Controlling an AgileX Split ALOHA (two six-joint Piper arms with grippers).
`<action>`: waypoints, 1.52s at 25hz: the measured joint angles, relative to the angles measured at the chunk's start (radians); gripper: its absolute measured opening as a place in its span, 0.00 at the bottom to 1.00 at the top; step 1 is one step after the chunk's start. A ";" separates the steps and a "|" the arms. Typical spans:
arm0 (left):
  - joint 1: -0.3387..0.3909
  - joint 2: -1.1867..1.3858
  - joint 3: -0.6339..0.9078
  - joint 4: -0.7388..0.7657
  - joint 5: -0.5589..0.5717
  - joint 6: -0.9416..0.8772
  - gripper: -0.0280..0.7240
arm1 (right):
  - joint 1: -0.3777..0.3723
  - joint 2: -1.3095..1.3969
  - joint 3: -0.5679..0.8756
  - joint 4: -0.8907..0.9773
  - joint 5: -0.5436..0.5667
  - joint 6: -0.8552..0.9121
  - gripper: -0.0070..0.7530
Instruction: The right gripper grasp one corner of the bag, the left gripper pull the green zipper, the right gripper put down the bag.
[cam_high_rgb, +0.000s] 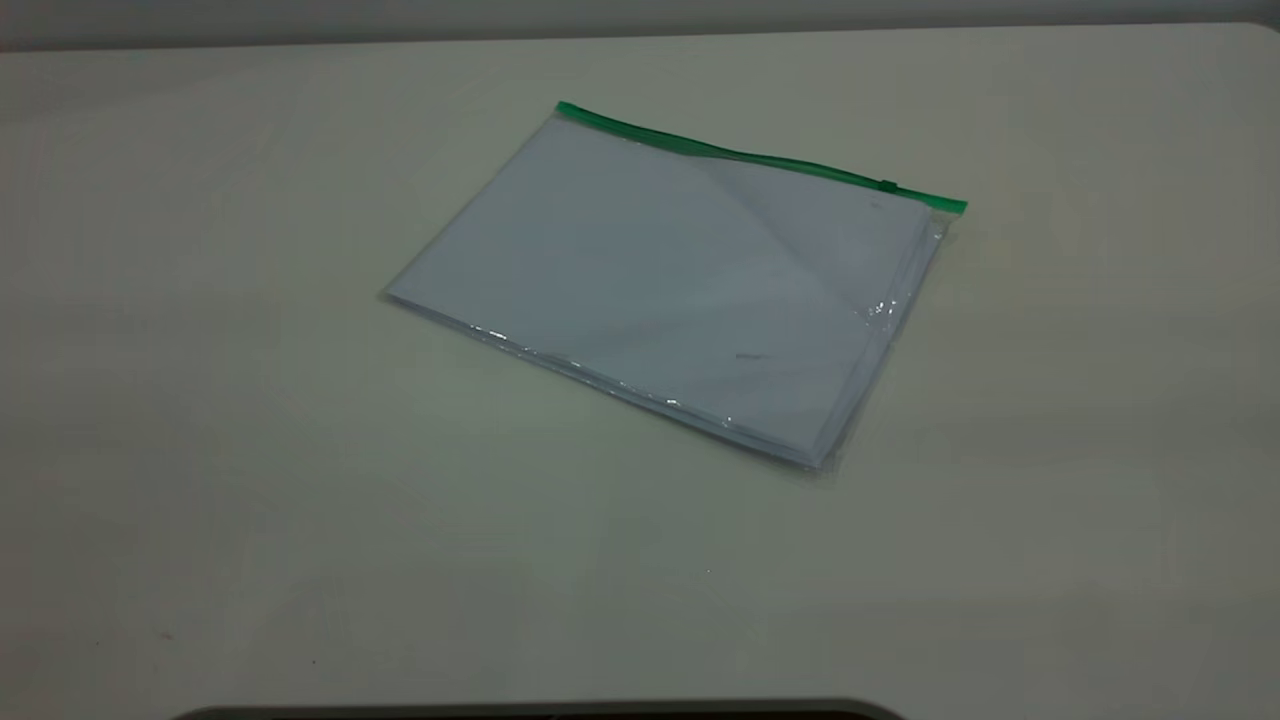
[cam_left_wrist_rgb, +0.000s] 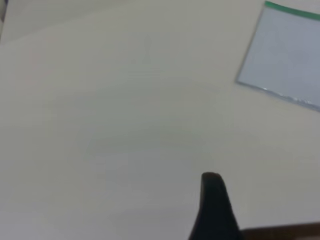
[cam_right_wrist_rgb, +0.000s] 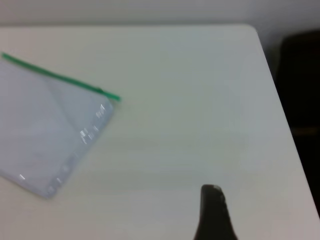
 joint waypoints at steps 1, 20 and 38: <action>0.000 0.070 -0.029 0.003 -0.018 -0.009 0.82 | 0.000 0.046 -0.018 0.009 -0.025 0.000 0.75; 0.000 1.150 -0.460 0.004 -0.524 0.017 0.82 | 0.000 1.012 -0.086 0.369 -0.530 -0.268 0.75; -0.026 1.589 -0.626 -0.041 -0.430 0.097 0.82 | -0.006 1.920 -0.500 1.038 -0.461 -1.055 0.75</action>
